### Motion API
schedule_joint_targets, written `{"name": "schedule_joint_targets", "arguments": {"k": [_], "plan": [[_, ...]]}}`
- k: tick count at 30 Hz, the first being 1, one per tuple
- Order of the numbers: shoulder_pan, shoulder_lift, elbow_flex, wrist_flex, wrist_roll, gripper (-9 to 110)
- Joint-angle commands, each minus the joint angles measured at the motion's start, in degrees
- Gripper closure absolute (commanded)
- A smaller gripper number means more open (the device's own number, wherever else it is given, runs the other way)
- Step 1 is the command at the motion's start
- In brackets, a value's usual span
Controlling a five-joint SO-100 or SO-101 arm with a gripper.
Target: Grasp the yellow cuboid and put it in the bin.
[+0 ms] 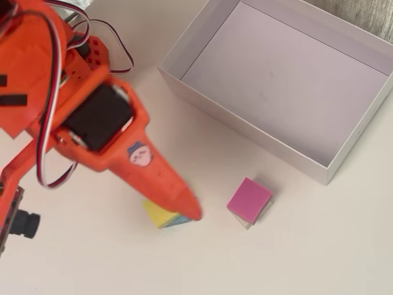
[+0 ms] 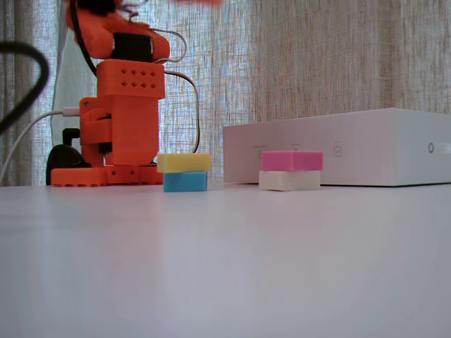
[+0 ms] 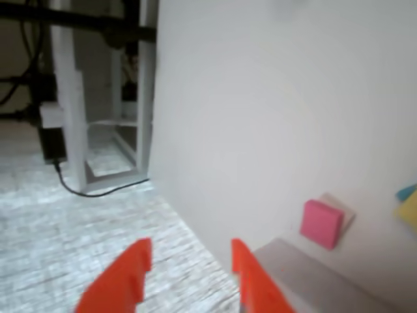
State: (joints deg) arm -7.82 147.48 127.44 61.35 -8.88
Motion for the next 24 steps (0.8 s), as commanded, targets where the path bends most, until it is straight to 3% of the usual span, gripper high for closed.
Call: {"name": "schedule_joint_targets", "arguments": {"k": [1, 6, 9, 24], "plan": [[-3.8, -9.8, -17.7, 8.7, 4.7, 87], [-4.8, -22.4, -38.8, 23.3, 13.2, 83], [-4.0, -27.4, -43.6, 27.7, 15.2, 83], [0.4, -27.0, -11.1, 18.5, 13.4, 78]]}}
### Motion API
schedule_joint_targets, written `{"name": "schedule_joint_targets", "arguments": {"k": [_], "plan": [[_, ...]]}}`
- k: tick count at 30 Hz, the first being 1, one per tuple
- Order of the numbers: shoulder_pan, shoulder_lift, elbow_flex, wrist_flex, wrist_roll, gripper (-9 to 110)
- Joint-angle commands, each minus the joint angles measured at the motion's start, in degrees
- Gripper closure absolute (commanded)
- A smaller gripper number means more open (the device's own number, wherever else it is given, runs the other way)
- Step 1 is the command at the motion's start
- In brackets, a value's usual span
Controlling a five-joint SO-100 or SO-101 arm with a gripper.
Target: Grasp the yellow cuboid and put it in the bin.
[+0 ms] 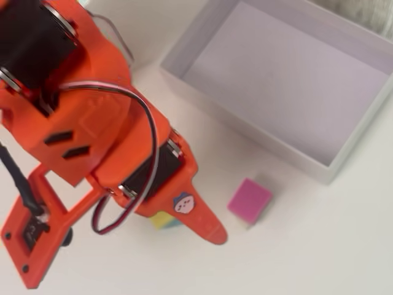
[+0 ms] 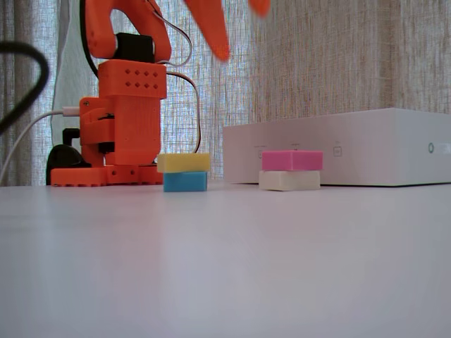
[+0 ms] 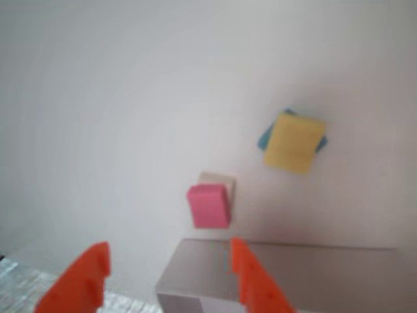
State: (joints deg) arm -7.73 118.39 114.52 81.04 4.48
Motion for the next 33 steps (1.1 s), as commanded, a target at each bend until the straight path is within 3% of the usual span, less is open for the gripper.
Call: {"name": "schedule_joint_targets", "arguments": {"k": [1, 15, 33], "plan": [[0.3, 2.5, 3.3, -1.2, 0.1, 78], [3.6, 4.9, 16.8, -6.1, 0.0, 78], [3.5, 0.2, 21.2, -13.6, 0.1, 78]]}}
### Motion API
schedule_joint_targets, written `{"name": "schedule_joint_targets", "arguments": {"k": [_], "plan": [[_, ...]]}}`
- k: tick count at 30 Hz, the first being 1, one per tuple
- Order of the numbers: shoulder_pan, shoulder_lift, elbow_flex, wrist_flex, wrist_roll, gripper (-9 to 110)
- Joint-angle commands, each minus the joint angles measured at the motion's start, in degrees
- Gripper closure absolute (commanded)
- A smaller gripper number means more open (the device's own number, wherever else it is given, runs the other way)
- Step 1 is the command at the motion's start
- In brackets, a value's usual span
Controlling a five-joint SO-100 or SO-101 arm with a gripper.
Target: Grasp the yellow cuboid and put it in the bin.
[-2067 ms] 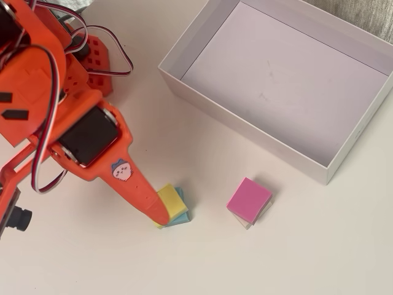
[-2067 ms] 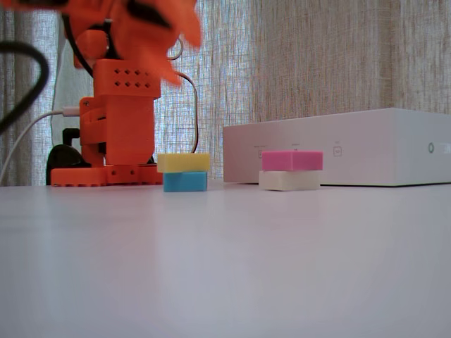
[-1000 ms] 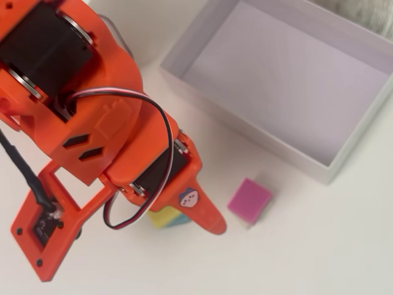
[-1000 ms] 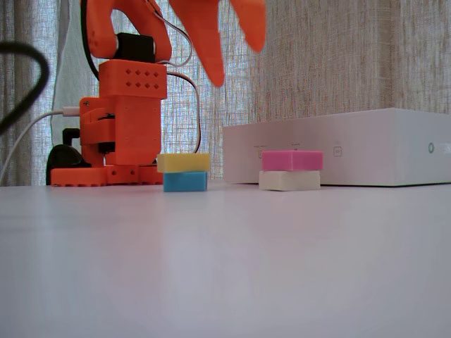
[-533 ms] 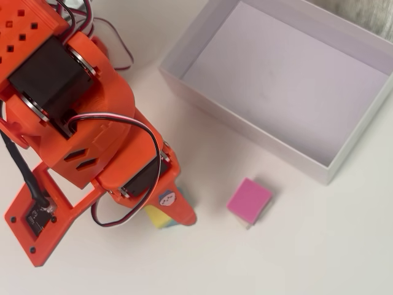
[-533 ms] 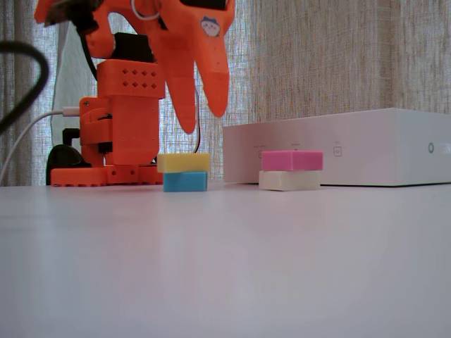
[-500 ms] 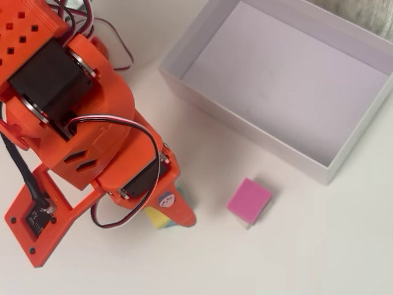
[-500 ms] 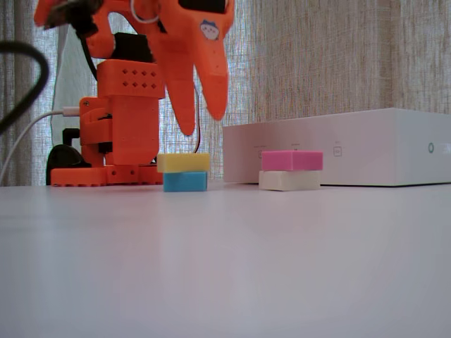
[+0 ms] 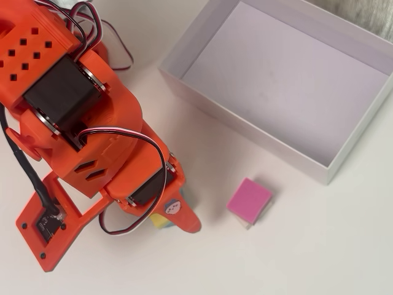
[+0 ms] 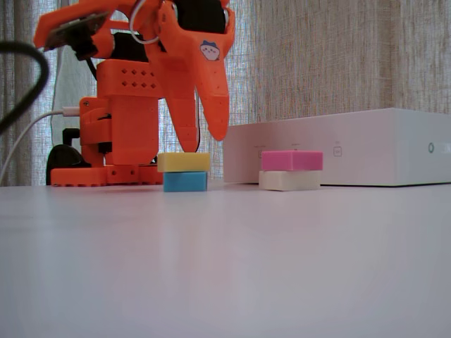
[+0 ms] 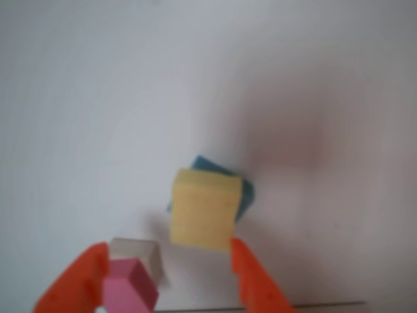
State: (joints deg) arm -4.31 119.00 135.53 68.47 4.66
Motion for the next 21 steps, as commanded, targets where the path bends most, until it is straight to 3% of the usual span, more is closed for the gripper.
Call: {"name": "schedule_joint_targets", "arguments": {"k": [1, 21], "plan": [[0.1, -0.7, 0.2, -1.2, -0.2, 78], [1.4, -4.7, 1.6, -5.4, -0.4, 82]]}}
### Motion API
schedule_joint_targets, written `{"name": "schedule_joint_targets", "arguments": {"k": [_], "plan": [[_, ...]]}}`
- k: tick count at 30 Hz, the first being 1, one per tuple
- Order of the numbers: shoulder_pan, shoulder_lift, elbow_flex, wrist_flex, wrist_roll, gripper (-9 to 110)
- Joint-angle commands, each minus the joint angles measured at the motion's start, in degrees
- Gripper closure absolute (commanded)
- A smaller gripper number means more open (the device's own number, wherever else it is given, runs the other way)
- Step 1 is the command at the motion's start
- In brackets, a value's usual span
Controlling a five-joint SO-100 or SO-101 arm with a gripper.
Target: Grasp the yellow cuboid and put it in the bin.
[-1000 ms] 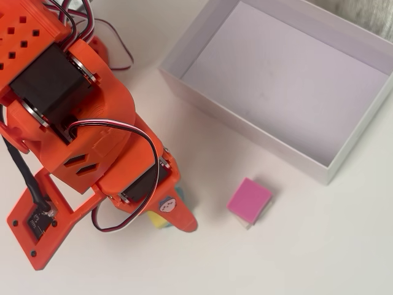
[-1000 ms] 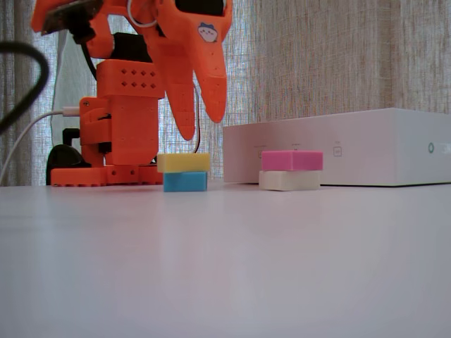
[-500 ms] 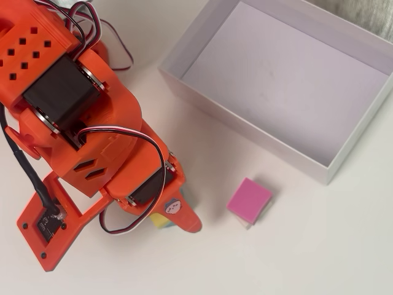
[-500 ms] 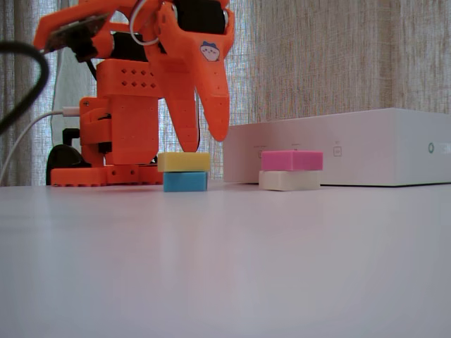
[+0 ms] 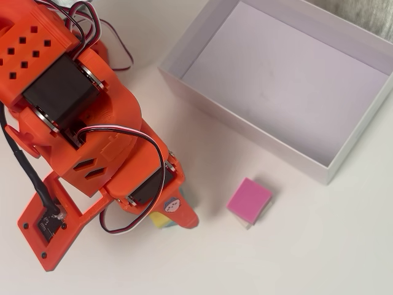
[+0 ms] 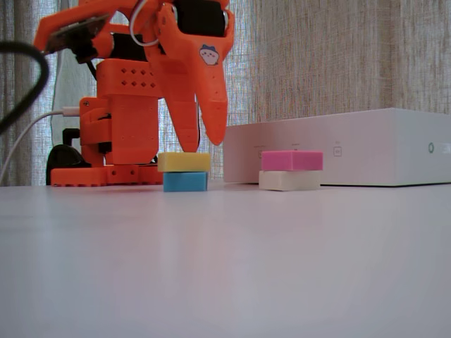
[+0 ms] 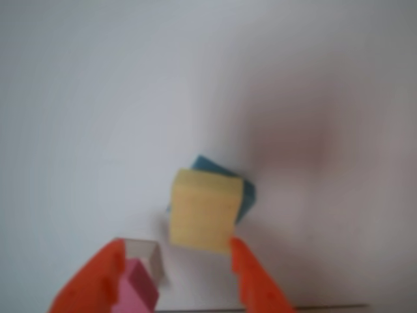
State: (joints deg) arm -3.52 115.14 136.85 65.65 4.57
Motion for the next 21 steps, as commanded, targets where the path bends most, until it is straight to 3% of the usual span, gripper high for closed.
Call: {"name": "schedule_joint_targets", "arguments": {"k": [1, 21], "plan": [[0.9, -0.8, 0.6, -3.1, -0.3, 82], [-0.7, 1.6, -0.1, -0.8, -5.0, 81]]}}
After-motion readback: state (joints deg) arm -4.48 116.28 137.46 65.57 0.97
